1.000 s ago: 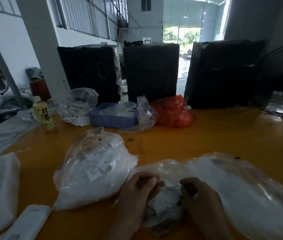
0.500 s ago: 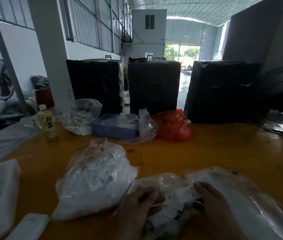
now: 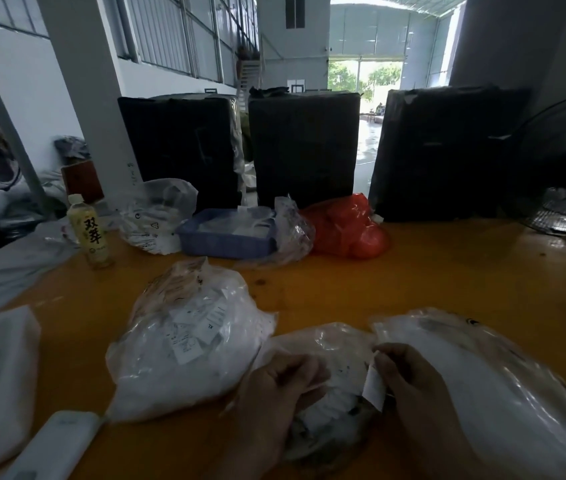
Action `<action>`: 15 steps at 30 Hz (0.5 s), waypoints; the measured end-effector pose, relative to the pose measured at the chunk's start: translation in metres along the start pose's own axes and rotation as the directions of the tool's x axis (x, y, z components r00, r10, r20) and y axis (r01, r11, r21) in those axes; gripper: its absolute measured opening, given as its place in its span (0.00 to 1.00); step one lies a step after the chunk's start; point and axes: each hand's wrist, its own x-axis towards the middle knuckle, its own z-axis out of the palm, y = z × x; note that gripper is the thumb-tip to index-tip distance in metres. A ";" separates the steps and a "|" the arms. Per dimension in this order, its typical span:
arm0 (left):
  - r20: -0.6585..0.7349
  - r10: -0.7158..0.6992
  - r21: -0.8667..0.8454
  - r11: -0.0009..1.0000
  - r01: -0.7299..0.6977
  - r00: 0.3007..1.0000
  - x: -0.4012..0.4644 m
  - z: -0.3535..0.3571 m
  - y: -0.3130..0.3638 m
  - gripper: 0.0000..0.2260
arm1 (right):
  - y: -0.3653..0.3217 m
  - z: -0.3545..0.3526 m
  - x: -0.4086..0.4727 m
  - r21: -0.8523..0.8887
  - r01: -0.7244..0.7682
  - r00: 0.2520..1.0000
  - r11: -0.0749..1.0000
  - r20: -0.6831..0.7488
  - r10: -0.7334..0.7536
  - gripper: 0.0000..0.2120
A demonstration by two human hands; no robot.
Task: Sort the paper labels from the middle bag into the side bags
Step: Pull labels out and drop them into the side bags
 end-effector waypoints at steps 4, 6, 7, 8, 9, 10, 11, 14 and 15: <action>0.007 -0.019 -0.028 0.999 0.020 1.000 0.000 0.001 0.002 0.12 | -0.002 -0.001 -0.004 0.038 -0.033 0.994 0.999 0.108 0.028 0.09; 0.018 -0.020 -0.028 0.999 0.020 1.000 -0.001 0.001 0.003 0.15 | -0.002 -0.003 -0.007 0.015 0.001 0.987 1.000 0.160 -0.003 0.14; 0.020 -0.015 -0.016 1.000 0.015 1.000 0.000 0.002 0.003 0.14 | -0.003 -0.004 -0.008 0.002 0.027 0.985 1.000 0.171 -0.027 0.16; 0.021 -0.010 -0.005 1.000 0.010 1.000 -0.001 0.002 0.003 0.11 | -0.003 -0.004 -0.008 -0.006 0.054 0.984 0.999 0.173 -0.052 0.17; 0.022 -0.005 0.005 1.000 0.005 1.000 -0.001 0.002 0.003 0.10 | -0.005 -0.003 -0.009 -0.017 0.080 0.984 0.997 0.161 -0.076 0.17; 0.025 0.001 0.018 1.000 -0.001 1.000 -0.002 0.003 0.003 0.09 | -0.006 -0.003 -0.010 -0.031 0.102 0.986 0.994 0.138 -0.097 0.16; 0.032 0.009 0.036 0.999 -0.010 0.999 -0.003 0.003 0.003 0.09 | -0.007 -0.003 -0.010 -0.039 0.120 0.987 0.992 0.109 -0.115 0.14; 0.052 0.032 0.097 0.995 -0.037 0.998 -0.004 0.004 0.003 0.07 | -0.009 -0.005 -0.011 -0.058 0.186 0.982 0.981 0.050 -0.183 0.06; 0.058 0.040 0.112 0.993 -0.046 0.998 -0.005 0.005 0.004 0.07 | -0.009 -0.005 -0.011 -0.068 0.208 0.978 0.976 0.041 -0.206 0.06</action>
